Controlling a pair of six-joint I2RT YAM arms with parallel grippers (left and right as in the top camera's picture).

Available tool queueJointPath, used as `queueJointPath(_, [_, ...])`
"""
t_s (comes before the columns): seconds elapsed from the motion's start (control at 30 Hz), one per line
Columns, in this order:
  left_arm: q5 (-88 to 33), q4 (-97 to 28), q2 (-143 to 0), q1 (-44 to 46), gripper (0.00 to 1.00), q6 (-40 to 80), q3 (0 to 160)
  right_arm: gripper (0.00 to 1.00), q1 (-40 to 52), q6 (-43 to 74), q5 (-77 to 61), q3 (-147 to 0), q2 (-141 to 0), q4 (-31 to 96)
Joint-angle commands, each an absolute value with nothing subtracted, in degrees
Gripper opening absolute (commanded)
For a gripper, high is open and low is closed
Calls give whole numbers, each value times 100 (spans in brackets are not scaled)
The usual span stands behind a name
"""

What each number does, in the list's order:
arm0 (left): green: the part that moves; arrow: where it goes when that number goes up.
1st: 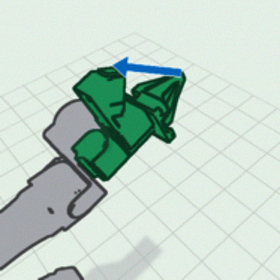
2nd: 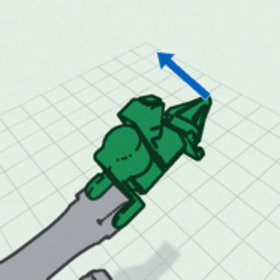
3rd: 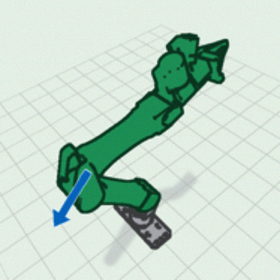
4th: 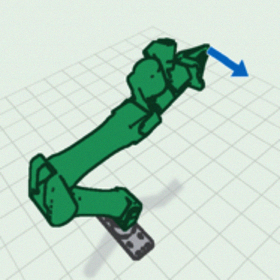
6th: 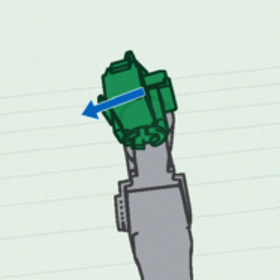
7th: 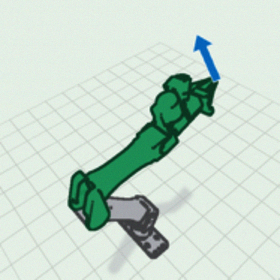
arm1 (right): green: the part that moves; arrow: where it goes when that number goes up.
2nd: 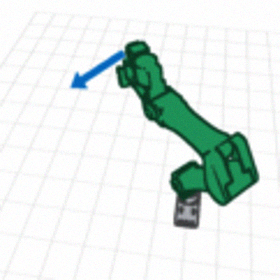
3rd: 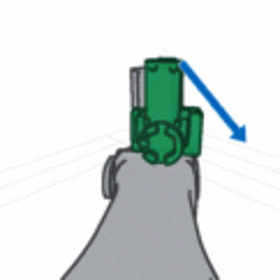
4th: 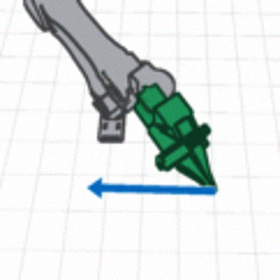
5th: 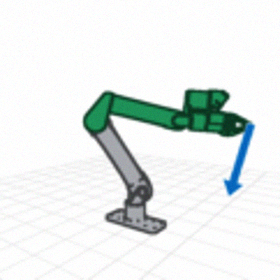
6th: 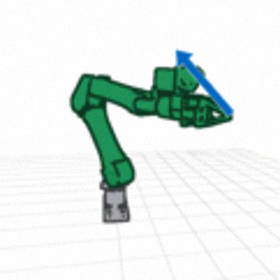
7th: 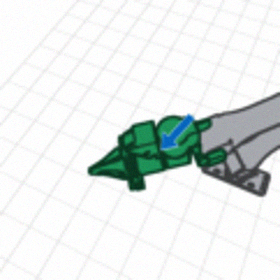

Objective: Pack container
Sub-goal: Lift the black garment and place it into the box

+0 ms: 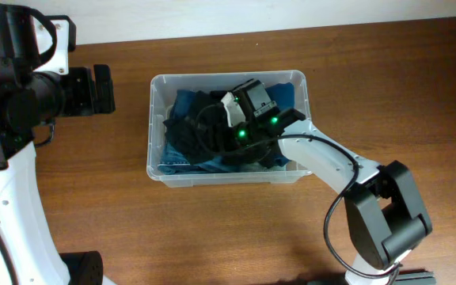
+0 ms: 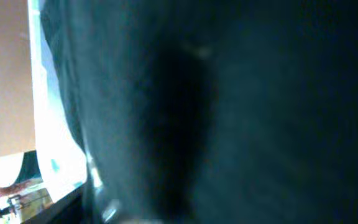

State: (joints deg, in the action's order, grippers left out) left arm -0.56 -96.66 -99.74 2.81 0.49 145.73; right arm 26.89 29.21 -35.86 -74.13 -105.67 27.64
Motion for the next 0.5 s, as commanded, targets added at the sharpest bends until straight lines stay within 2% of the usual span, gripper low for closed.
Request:
queueJointPath(0.0, [3,-9668,-9872,257,99,84,14556,76,2493,2893,-3378,-7537,-10132,3111])
queueJointPath(0.17, [3,-9666,-9872,257,99,86,14556,83,2429,2250,-2842,-7616,-9085,3715])
queueJointPath(0.23, [3,-9666,-9872,257,99,84,14556,99,2429,1881,-2641,-7620,-8530,3835])
queueJointPath(0.47, [3,-9668,-9872,257,100,84,14556,98,2429,1586,-2156,-7620,-6847,4285])
